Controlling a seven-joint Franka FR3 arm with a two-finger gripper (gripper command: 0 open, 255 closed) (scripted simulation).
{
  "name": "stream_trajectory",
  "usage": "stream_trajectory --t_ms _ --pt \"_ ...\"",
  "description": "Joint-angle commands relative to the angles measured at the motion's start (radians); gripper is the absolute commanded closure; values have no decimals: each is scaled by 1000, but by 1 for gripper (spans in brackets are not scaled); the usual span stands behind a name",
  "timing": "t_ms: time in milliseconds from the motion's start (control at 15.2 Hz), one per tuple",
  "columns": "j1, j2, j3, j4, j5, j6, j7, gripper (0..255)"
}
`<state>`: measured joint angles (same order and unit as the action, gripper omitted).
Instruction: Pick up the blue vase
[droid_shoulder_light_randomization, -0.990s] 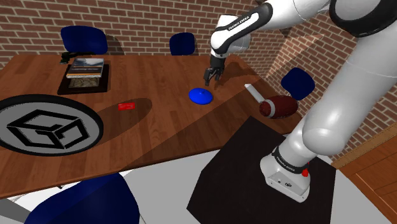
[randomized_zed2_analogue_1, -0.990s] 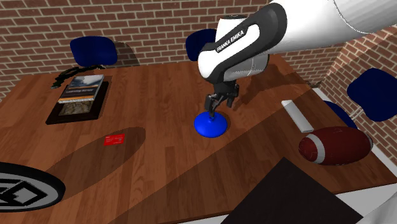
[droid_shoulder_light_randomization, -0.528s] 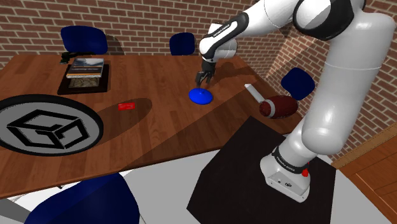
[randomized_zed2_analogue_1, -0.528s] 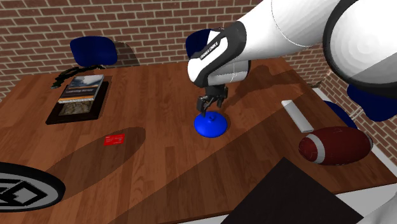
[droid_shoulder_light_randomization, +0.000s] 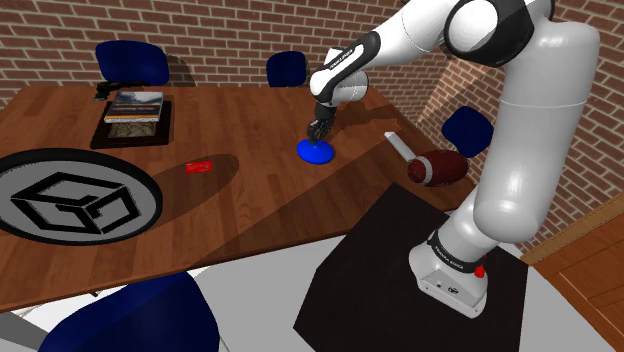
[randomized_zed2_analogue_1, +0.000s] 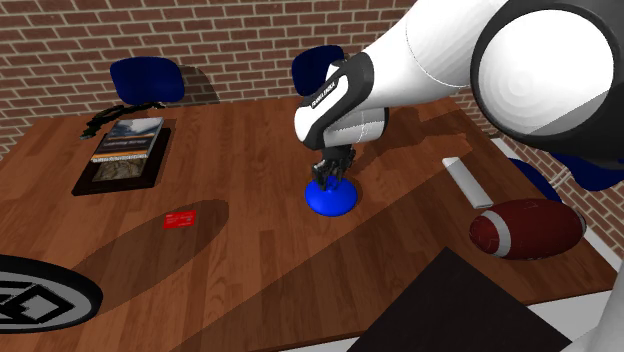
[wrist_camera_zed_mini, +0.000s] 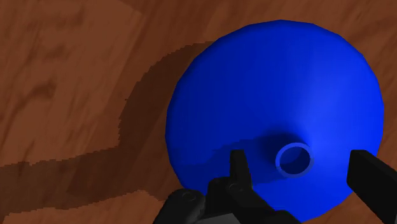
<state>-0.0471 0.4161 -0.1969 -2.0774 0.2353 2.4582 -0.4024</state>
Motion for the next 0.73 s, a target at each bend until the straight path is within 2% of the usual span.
stream_trajectory --t_ms 0,660 --pt "-1 2 0 0 1 2 -2 255" --pt "3 -20 -5 -1 -8 -17 6 255"
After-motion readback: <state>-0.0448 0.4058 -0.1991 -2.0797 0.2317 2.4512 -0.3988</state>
